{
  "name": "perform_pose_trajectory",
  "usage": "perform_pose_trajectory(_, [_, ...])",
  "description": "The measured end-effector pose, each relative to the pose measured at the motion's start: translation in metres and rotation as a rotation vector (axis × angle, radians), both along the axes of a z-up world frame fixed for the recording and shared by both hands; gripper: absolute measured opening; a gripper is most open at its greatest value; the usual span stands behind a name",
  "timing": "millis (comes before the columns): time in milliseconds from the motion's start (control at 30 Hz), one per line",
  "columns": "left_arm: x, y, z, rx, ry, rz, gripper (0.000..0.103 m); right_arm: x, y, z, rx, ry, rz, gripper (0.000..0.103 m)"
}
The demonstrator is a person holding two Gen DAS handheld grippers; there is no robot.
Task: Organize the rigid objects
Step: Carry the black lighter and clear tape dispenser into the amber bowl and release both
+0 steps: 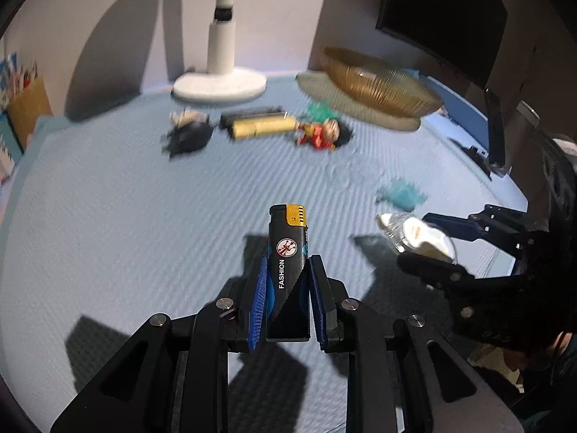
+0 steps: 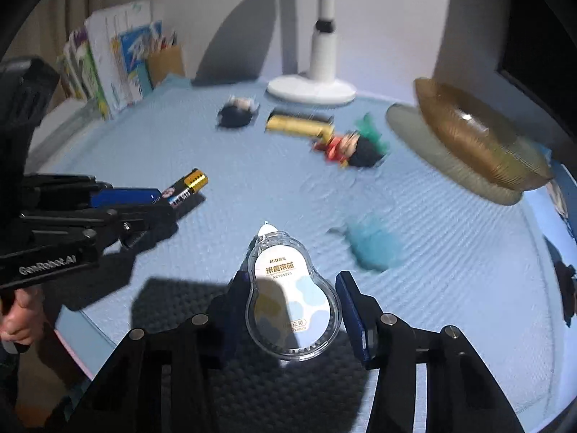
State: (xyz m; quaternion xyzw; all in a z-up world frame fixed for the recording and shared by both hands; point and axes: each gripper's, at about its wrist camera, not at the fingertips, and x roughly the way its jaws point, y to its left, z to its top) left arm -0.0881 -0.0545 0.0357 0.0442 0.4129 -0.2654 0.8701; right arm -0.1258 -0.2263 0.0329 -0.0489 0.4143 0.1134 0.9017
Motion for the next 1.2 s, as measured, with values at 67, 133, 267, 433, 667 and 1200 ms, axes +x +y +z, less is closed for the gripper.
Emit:
perform_pose_trajectory(67, [0.005,-0.009,0.020,-0.003,-0.047,-0.020,0.020,0.002,-0.019,0.025,0.005,-0.063,-0.043,0.048])
perform_pose_trajectory(133, [0.013,-0.024,0.046,0.001,-0.111,-0.049,0.020,0.007,-0.048,0.056,0.000,-0.134,-0.105,0.048])
perform_pose_trajectory(267, [0.039,-0.063,0.099,0.001,-0.218,-0.101,0.020,0.033,-0.112,0.110,-0.101,-0.235,-0.263,0.048])
perform_pose_trajectory(433, [0.087,-0.125,0.151,-0.049,-0.290,-0.131,0.020,0.073,-0.179,0.150,-0.156,-0.268,-0.428,0.048])
perform_pose_trajectory(667, [0.163,-0.211,0.119,-0.052,-0.150,-0.141,0.020,0.142,-0.250,0.126,-0.006,-0.093,-0.519,0.048])
perform_pose_trajectory(1200, [0.180,-0.270,0.056,0.024,-0.026,-0.177,0.052,0.186,-0.272,0.061,-0.151,0.104,-0.567,0.061])
